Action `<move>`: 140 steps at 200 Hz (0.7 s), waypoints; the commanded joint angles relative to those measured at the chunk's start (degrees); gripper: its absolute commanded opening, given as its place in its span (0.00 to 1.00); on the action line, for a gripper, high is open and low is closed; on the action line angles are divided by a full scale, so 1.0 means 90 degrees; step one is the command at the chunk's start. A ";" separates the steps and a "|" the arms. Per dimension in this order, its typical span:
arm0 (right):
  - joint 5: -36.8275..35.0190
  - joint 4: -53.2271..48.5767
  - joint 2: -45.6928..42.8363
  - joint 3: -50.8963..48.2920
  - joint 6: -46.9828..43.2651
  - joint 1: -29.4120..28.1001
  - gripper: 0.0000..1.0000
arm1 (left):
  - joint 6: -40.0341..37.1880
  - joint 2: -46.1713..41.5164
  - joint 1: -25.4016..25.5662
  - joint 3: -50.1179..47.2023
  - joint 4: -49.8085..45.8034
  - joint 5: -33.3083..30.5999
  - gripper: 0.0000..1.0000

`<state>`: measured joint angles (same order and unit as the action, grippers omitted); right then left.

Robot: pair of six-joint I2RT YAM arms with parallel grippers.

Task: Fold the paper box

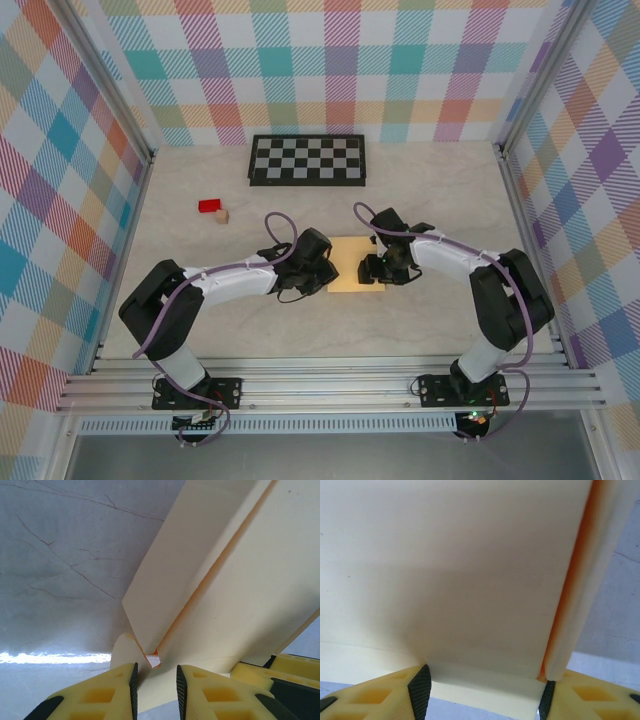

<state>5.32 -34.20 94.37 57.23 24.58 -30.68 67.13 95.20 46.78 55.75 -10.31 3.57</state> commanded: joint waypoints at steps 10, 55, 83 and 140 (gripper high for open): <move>0.0353 0.0231 0.0159 0.0178 -0.0068 -0.0092 0.59 | 0.0231 -0.0149 0.0124 0.0091 0.0907 0.0512 0.29; 0.0007 -0.0051 0.0018 0.0349 -0.0222 -0.0082 0.61 | -0.0057 -0.0226 0.0028 -0.0015 0.0481 0.0164 0.29; -0.0129 -0.0190 0.0050 0.0500 -0.0327 -0.0085 0.61 | -0.0182 -0.0180 -0.0175 -0.0095 0.0412 0.0143 0.29; -0.0519 -0.0523 0.0091 0.0831 -0.0545 -0.0044 0.64 | -0.0535 -0.0078 -0.0426 -0.0059 0.0115 0.0008 0.29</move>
<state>2.02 -36.36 94.76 62.50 21.67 -30.85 64.38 95.20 43.81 55.37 -9.89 3.55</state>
